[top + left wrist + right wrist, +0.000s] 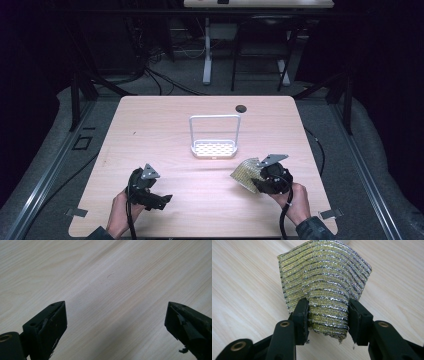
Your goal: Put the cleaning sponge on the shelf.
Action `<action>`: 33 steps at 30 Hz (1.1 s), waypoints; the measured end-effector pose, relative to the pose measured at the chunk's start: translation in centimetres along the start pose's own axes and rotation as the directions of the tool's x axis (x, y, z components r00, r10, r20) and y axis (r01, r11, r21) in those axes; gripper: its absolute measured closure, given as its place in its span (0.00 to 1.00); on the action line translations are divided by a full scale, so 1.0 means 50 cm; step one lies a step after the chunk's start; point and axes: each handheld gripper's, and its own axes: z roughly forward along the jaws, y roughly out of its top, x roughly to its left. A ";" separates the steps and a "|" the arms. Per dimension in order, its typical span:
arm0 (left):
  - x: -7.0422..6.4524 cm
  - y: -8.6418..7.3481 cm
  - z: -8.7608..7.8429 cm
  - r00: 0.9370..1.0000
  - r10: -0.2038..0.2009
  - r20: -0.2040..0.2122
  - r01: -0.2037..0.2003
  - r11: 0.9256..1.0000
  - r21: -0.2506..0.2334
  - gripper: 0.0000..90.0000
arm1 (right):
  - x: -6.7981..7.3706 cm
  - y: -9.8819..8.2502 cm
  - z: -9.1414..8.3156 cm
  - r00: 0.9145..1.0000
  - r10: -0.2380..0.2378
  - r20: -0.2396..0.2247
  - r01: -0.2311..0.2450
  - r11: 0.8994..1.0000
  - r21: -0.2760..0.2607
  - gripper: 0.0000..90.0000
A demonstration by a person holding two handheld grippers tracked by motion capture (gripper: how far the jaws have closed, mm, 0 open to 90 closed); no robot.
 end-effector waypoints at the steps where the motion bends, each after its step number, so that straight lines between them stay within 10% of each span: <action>1: 0.001 -0.001 0.002 1.000 -0.001 0.006 0.001 1.000 0.002 0.05 | 0.000 0.000 0.000 1.000 0.000 0.000 0.000 1.000 0.000 0.62; 19: -0.005 -0.003 0.006 0.999 0.033 0.012 -0.033 0.999 0.030 0.05 | 0.043 0.058 -0.012 0.997 -0.037 -0.062 0.032 0.997 -0.077 0.62; 33: -0.008 -0.004 0.005 0.996 0.083 0.011 -0.083 0.996 0.043 0.03 | 0.080 0.114 0.042 0.996 -0.069 -0.065 0.064 0.995 -0.080 0.62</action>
